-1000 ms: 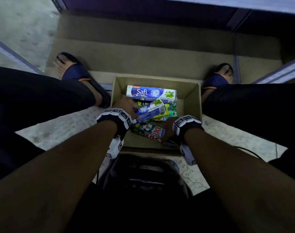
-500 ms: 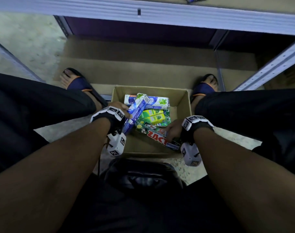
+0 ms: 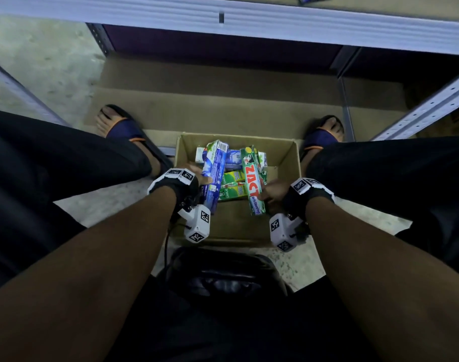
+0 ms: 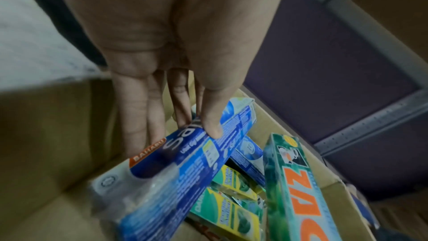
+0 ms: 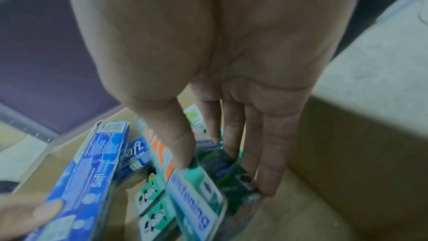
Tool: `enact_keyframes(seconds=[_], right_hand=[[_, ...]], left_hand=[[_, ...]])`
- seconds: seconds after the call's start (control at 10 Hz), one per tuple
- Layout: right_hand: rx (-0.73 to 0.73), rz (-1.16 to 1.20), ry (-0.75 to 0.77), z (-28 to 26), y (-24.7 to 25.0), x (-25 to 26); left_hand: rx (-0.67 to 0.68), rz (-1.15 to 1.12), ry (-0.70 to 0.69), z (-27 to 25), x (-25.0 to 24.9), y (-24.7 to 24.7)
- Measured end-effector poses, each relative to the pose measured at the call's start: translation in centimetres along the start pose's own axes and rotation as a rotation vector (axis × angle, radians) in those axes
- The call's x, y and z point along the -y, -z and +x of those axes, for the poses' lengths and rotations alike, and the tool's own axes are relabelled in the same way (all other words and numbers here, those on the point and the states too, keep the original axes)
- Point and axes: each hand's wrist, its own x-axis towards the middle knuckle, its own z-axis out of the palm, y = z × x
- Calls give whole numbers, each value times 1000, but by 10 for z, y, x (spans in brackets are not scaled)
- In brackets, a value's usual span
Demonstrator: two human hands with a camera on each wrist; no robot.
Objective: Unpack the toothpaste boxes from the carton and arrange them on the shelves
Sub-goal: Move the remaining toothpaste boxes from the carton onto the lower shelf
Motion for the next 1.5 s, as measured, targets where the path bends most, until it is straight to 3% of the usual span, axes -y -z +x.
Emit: enact_keyframes(seconds=[0.5, 0.8, 1.1, 1.5], right_hand=[[-115, 325, 30, 36, -23, 6], [-90, 469, 13, 49, -26, 10], [-133, 512, 4, 58, -31, 2], [-109, 526, 37, 47, -21, 4]], left_hand=[[63, -234, 58, 10, 3, -30], [61, -267, 31, 18, 10, -31], [95, -342, 57, 29, 10, -41], [90, -265, -66, 31, 13, -27]])
